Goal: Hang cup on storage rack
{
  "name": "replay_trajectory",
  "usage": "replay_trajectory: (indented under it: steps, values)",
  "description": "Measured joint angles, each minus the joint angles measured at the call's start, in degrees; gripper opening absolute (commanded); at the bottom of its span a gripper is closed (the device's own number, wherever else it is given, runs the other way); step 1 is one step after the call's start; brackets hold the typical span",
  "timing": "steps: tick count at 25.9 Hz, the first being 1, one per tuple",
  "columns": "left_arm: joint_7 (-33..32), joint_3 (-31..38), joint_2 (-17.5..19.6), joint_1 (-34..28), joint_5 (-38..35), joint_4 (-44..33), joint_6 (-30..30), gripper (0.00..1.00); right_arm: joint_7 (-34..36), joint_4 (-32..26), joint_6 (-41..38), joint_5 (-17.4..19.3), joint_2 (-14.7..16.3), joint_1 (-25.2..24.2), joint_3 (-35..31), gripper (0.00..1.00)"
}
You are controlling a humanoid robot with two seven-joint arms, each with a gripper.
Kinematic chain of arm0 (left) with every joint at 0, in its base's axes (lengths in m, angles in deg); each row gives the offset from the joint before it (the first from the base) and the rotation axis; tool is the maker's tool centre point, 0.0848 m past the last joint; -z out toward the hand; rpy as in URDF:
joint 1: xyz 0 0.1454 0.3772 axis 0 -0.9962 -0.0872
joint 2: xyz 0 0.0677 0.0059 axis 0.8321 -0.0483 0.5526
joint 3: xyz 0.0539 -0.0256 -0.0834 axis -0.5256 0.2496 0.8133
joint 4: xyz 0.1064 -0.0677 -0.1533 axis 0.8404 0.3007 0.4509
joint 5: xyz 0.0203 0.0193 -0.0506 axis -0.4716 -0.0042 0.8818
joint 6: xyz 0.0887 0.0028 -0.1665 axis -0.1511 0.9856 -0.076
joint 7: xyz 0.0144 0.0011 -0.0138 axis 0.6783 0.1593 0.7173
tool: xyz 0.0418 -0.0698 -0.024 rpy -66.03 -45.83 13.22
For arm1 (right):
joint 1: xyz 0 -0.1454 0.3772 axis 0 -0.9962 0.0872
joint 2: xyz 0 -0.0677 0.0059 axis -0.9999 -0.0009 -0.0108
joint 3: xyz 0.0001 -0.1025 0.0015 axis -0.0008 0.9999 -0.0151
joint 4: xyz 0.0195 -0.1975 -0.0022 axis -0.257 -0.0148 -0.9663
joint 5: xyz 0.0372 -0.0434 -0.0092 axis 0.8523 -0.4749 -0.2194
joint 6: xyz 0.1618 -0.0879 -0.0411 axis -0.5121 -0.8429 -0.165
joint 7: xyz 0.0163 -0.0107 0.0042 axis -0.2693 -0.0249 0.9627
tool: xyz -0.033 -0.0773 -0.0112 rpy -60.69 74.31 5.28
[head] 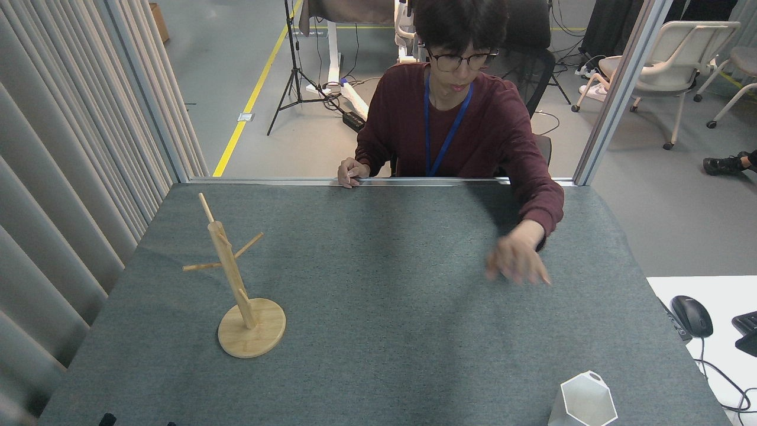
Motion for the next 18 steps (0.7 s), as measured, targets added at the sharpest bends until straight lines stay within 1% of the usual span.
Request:
replay_trajectory:
  steps: [6,10,18]
  values:
    - [0.0,0.0,0.0,0.0,0.0,0.2,0.2,0.99,0.0,0.1,0.1,0.0,-0.1,0.0,0.0,0.99]
    - [0.0,0.0,0.0,0.0,0.1,0.5,0.5,0.99,-0.4,1.5,0.5,0.0,-0.1,0.9,0.0,0.99]
    - [-0.1,0.2,0.0,0.0,0.1,1.0,0.6,0.99,-0.8,6.5,0.6,-0.3,0.6,5.9,0.1,0.99]
